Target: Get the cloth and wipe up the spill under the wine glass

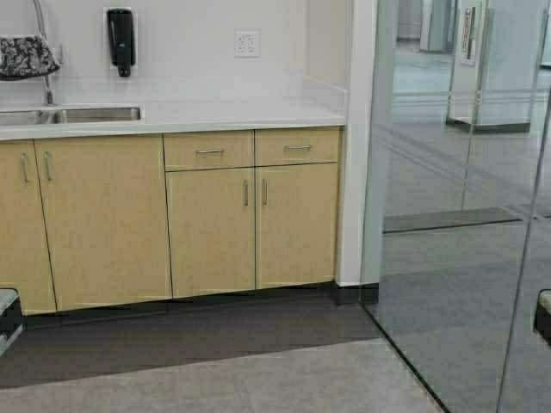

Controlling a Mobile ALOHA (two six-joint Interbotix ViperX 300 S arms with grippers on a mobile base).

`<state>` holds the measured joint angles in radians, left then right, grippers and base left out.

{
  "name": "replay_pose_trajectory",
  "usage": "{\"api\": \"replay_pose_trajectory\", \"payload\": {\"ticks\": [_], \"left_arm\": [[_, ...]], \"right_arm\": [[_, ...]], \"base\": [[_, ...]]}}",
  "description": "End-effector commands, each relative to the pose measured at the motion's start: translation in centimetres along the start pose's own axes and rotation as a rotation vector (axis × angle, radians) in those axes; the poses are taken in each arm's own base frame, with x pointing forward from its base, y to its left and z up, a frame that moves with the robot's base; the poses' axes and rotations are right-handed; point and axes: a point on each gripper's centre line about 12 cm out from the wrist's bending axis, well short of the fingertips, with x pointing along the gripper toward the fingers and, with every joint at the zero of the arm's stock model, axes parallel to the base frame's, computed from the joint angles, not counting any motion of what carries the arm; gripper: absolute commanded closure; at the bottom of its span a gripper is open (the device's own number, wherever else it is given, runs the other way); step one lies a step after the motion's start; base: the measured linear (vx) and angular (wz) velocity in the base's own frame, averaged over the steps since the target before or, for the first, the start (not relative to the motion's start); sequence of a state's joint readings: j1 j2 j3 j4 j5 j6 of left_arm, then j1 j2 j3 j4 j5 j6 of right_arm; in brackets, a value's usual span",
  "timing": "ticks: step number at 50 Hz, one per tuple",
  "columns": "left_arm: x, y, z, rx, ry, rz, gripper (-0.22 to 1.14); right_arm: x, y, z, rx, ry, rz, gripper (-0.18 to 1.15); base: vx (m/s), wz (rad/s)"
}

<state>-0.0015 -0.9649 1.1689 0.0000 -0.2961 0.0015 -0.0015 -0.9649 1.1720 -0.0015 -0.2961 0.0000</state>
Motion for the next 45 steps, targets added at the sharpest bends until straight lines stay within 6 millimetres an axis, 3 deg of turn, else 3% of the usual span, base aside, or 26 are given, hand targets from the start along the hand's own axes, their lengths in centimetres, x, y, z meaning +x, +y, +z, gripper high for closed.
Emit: {"api": "replay_pose_trajectory", "payload": {"ticks": [1,9,45], "left_arm": [[-0.2,-0.1,0.3,-0.014,-0.011,-0.006,0.94],[-0.1,-0.1,0.5,-0.014,-0.015,-0.005,0.89],[0.9,-0.1,0.2,-0.015,0.005,-0.007,0.89]], "right_arm": [[0.1,0.2,-0.5,0.005,0.023,0.008,0.94],[0.2,0.2,-0.3,0.002,0.049,0.008,0.92],[0.4,-1.0,0.2,0.003,0.046,-0.051,0.92]], "base": [[0.00,0.00],[0.01,0.00],[0.06,0.00]]}}
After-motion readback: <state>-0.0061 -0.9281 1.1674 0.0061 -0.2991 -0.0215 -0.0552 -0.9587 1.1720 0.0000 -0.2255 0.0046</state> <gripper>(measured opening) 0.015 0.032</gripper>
